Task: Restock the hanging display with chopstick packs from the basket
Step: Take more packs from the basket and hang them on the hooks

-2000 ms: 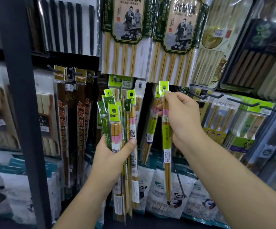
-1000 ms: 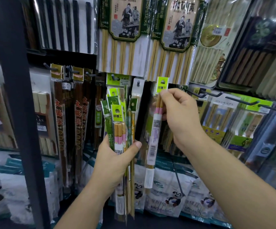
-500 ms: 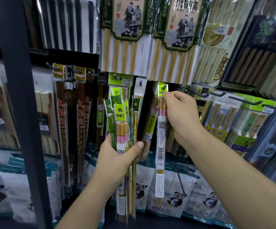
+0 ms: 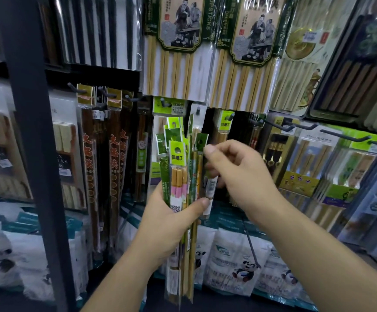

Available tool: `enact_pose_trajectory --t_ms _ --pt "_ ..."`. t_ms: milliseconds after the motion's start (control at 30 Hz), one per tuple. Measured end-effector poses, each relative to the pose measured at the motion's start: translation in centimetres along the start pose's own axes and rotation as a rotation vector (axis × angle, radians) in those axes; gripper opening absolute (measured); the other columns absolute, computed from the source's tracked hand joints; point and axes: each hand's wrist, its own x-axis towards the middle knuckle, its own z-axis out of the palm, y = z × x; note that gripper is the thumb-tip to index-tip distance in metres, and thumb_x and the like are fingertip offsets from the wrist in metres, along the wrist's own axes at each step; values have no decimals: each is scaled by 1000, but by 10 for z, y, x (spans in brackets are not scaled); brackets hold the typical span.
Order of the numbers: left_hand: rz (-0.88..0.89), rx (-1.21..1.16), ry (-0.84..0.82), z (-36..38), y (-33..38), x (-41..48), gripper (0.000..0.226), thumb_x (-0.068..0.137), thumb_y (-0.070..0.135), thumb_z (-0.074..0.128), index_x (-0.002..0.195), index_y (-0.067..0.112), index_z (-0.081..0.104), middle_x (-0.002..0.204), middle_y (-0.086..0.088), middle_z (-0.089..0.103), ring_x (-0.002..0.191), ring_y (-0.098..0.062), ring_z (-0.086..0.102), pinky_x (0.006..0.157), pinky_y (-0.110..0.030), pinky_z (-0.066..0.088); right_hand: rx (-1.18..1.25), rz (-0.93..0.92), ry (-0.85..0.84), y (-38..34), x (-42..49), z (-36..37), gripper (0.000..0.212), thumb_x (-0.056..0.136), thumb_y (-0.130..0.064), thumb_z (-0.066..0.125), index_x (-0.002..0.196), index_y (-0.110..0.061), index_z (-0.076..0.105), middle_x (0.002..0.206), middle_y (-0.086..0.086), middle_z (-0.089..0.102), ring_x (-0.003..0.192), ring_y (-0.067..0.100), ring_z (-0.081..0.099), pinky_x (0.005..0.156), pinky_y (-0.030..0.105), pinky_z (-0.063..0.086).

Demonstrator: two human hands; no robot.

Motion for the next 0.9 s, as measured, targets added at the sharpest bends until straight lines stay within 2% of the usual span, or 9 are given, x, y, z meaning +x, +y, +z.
enact_pose_trajectory --t_ms 100,233,300,367,500,600,733,800,900 --pt "24 -17 5 2 1 -1 34 73 38 84 103 44 70 99 12 78 94 -8 74 81 -35 59 -51 -30 -51 -3 -3 5 7 94 -27 70 90 -23 72 83 5 72 81 19 70 68 30 58" --pt "43 -36 -10 4 2 -2 30 78 32 81 103 47 71 101 15 78 96 -4 73 77 -21 57 -55 -7 -67 1 0 4 9 97 -22 69 89 -25 73 78 -1 72 79 16 70 70 32 60" --pt "31 -36 -8 4 2 -2 29 78 33 80 103 45 72 102 14 78 97 -5 74 78 -18 56 -47 -3 -76 2 1 3 11 97 -20 68 87 -23 73 76 4 71 72 14 68 68 34 60" --pt "19 -46 -5 4 1 -3 28 80 32 79 106 40 73 104 11 78 99 -8 74 80 -18 56 -40 4 -46 2 2 2 14 97 -19 67 84 -20 72 75 10 69 66 16 64 66 39 61" --pt "-21 -38 44 1 -2 -2 28 85 29 81 109 18 70 100 1 78 96 -15 74 82 -32 59 46 24 62 1 6 -6 16 97 -20 62 82 -16 67 87 27 65 73 41 61 72 62 56" --pt "-52 -107 54 0 -4 -1 30 86 19 79 108 4 64 85 -3 75 81 -21 75 68 -37 63 147 26 136 0 7 -17 18 95 -22 59 80 -17 66 87 28 65 71 29 56 66 50 53" --pt "-77 -98 48 5 -3 -3 44 72 36 80 104 10 66 81 1 74 73 -20 74 65 -34 63 202 6 251 3 6 -33 24 102 -21 59 80 -22 68 85 21 70 73 28 63 65 35 51" --pt "-95 -101 48 9 -3 -4 43 70 38 81 101 13 66 80 -1 74 72 -22 74 65 -32 63 209 -4 297 4 7 -39 21 103 -22 58 84 -17 67 74 6 72 66 18 67 57 23 52" --pt "-113 -109 36 17 -5 -4 34 75 33 82 100 15 67 84 -8 74 72 -26 74 64 -30 62 189 15 345 4 9 -46 22 104 -23 58 85 -13 65 69 1 69 63 16 65 53 22 52"
